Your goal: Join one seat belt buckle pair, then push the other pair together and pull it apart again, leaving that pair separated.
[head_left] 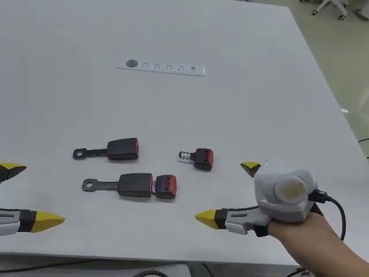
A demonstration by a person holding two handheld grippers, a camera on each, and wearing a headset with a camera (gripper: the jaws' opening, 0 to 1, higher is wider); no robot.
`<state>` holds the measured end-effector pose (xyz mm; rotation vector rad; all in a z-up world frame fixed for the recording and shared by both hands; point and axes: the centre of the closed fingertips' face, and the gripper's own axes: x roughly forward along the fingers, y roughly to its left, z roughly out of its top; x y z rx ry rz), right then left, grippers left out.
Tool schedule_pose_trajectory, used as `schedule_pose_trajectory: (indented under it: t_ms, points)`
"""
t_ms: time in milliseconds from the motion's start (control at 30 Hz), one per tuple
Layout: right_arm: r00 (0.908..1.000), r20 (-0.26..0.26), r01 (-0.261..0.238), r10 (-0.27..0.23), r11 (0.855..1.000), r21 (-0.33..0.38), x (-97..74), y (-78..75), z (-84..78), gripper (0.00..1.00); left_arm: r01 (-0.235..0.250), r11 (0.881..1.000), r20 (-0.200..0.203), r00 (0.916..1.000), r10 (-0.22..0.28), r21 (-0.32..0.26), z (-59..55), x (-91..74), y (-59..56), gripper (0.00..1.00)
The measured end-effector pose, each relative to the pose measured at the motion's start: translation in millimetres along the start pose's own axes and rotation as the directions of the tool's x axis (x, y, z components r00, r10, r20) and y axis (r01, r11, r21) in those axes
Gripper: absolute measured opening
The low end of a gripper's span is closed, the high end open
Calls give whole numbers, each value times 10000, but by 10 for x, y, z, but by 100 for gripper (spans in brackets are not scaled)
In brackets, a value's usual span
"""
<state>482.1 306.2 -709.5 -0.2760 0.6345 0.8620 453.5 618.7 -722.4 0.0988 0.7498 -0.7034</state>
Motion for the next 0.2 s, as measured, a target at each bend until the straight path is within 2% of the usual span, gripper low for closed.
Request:
schedule_pose_trajectory:
  t_ms: [133, 200]
  points:
    - [10000, 4, 21, -21, 10000, 33, 5, -3, -8, 99, 150, 9995, 58, 9999, -148, -268, -15, -10, -30, 100]
    - [10000, -20, 31, -31, 10000, 54, 1, -3, -28, 99, 225, 9987, 322, 9993, -211, -452, 31, -2, -61, 100]
